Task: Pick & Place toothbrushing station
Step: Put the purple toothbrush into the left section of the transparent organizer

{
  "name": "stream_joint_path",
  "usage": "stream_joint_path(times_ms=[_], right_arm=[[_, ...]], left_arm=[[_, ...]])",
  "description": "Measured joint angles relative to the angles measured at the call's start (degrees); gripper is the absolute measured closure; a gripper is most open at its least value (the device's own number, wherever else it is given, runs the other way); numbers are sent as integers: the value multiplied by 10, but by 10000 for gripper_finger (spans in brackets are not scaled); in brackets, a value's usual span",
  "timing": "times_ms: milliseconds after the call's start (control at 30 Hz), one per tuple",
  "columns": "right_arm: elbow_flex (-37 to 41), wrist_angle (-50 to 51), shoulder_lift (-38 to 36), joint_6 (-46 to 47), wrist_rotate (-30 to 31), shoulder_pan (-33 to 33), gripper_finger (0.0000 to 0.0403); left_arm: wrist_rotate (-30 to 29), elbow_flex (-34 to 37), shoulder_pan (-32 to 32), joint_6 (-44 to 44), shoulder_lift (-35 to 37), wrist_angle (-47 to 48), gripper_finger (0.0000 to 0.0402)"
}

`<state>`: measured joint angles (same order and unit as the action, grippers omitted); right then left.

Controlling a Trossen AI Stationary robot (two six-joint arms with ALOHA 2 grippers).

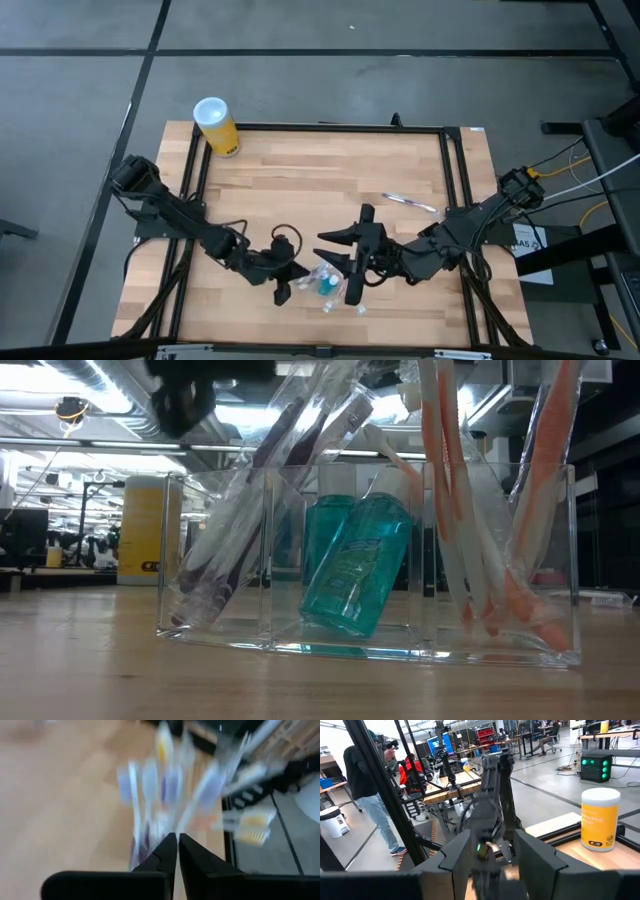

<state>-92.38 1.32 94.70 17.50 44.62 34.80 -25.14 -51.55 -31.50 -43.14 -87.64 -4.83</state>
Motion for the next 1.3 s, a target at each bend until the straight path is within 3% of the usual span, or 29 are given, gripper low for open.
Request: stream_joint_path(times_ms=[267,333,400,500,600,800,967,1067,1167,1233,1300], right_arm=[[0,1,-15,-46,72,44,250],[0,1,-32,-71,116,62,250],[0,0,-54,-100,159,81,250],[0,0,-95,-141,204,115,250],[0,0,-134,-166,227,149,250],[0,56,-168,-157,273,186,250],[0,214,-173,2,370,208,251],[0,418,-185,221,336,204,259],[0,614,-196,419,226,166,273],[0,699,-199,464,132,121,280],[0,740,-206,448,28,65,285]], left_arm=[[-40,-1,81,133,122,-21,332],[-16,-15,125,170,137,-11,319],[60,-40,181,192,135,30,310],[201,-108,269,209,88,129,303],[287,-208,329,267,9,259,302],[362,-415,395,400,-162,421,302],[422,-481,440,388,-220,453,302],[436,-481,457,392,-213,500,302],[434,-481,464,401,-187,527,302],[425,-481,467,401,-167,534,302],[401,-482,466,397,-145,545,302]])
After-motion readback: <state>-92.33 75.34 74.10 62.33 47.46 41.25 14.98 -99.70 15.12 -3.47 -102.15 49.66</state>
